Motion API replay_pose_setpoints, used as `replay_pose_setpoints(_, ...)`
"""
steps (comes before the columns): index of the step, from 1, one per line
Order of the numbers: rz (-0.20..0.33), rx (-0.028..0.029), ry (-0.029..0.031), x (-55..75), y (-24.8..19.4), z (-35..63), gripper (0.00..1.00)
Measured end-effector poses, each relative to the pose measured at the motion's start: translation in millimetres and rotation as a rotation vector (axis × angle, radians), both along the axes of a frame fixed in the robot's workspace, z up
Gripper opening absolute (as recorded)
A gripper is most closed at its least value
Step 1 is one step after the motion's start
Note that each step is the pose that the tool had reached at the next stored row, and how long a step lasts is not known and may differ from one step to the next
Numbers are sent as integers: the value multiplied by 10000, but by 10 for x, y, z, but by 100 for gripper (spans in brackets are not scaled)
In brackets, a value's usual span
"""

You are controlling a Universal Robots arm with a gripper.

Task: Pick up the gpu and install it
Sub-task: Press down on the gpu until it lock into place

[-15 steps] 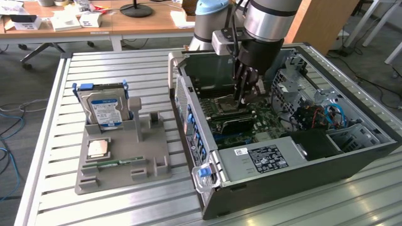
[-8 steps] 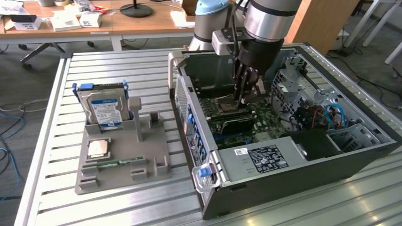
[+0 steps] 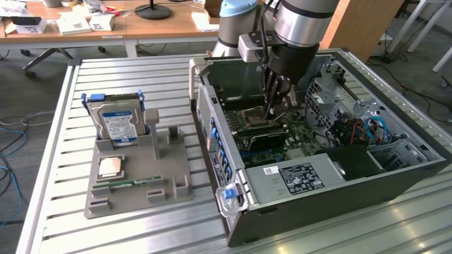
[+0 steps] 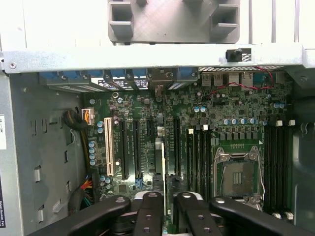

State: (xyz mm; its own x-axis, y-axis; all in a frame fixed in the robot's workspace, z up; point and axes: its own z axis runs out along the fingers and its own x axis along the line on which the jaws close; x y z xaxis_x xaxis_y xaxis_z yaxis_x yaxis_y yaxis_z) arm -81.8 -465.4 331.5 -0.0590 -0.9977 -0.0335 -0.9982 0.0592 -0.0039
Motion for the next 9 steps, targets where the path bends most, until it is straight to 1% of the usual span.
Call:
replay_pose_setpoints(1,0,0,0,0,0,0,20)
replay_pose_setpoints(3,0,0,-1,0,0,0,11)
replay_pose_setpoints(9,0,1,0,0,0,0,11)
